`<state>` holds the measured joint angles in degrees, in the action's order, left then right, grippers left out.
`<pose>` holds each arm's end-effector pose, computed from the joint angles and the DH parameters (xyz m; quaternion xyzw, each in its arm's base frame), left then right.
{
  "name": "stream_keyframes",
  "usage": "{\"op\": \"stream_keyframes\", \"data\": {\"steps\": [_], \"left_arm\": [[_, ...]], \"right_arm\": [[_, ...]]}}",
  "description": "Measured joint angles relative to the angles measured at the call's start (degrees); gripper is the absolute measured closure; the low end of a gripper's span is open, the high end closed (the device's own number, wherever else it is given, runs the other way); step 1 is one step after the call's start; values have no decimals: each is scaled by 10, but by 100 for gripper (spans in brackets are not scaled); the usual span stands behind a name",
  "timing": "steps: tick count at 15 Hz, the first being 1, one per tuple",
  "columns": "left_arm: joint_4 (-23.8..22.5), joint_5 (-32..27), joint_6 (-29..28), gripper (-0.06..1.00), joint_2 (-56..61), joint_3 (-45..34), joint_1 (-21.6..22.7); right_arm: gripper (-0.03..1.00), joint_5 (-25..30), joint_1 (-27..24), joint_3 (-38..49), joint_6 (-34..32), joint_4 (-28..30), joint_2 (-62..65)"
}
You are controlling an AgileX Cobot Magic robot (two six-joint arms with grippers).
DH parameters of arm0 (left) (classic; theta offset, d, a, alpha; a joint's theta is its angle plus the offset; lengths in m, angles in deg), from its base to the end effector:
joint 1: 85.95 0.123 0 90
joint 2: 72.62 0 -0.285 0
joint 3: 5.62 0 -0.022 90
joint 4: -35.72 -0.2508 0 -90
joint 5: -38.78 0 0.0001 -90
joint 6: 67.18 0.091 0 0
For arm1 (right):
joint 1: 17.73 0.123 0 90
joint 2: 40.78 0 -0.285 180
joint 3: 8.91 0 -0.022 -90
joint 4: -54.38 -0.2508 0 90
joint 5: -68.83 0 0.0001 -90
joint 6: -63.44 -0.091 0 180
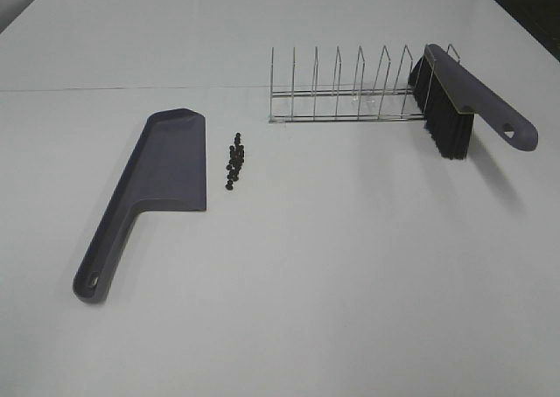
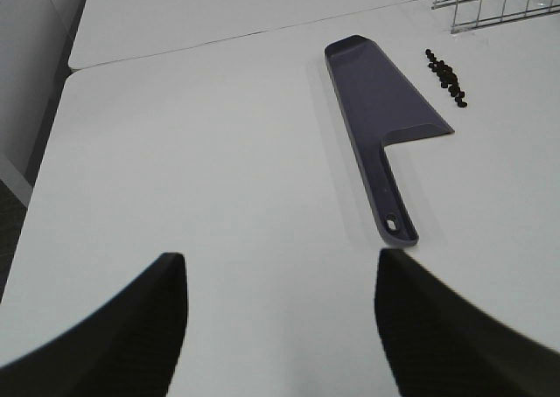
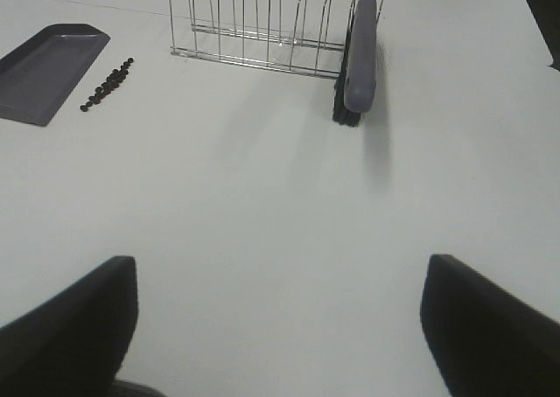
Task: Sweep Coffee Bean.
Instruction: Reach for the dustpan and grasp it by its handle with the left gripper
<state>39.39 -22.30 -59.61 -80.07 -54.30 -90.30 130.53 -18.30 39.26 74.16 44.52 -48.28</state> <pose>-0.0062 -0.0046 0.2764 0.0900 0.8484 -0.0174 0.5214 -0.0076 0.0138 0.2789 -0.0798 0.8474 0.0345 0.5238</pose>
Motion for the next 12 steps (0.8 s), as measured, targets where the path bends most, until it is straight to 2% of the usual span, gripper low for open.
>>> {"op": "stream_keyframes", "data": {"steps": [12], "left_arm": [[0,0,0,37,0,0,0]], "right_arm": [[23,0,0,0,0,0,0]]}}
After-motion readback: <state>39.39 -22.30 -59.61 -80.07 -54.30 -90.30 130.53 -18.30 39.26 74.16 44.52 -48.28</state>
